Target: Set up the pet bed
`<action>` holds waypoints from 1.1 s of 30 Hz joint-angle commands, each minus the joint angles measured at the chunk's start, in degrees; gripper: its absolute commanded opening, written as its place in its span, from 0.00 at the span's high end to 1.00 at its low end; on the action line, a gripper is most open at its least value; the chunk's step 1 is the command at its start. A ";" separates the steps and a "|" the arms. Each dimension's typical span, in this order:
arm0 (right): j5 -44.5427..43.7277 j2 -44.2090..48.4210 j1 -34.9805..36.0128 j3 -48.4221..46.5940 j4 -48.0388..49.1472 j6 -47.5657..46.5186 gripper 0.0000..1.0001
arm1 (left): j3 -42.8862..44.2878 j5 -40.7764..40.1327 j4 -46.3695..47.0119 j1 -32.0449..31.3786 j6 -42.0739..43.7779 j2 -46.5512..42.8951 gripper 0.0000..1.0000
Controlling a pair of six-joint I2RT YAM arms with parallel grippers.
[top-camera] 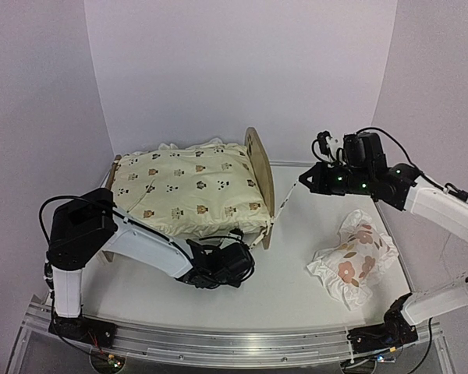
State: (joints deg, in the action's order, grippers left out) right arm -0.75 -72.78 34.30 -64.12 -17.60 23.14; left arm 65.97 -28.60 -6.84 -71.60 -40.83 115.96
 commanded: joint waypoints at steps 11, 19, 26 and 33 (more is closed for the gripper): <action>-0.89 -11.76 -11.85 -23.75 -7.87 -5.06 1.00 | -2.88 -0.05 -4.86 1.77 -0.57 -3.77 1.00; 3.73 -16.57 -15.73 -27.88 -9.84 -3.22 1.00 | -2.31 0.47 -6.34 2.88 -2.23 -2.47 1.00; 4.04 -10.87 -15.73 -19.77 -17.88 -1.83 0.35 | -3.13 3.36 -2.87 2.69 2.14 -8.06 0.74; -3.48 -1.67 -15.73 -6.42 -28.46 0.90 0.02 | -2.76 4.21 -4.76 1.80 6.82 -13.98 0.19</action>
State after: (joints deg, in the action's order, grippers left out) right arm 1.26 -79.64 18.57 -76.30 -38.38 21.61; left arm 62.84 -25.06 -10.24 -69.42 -37.69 108.25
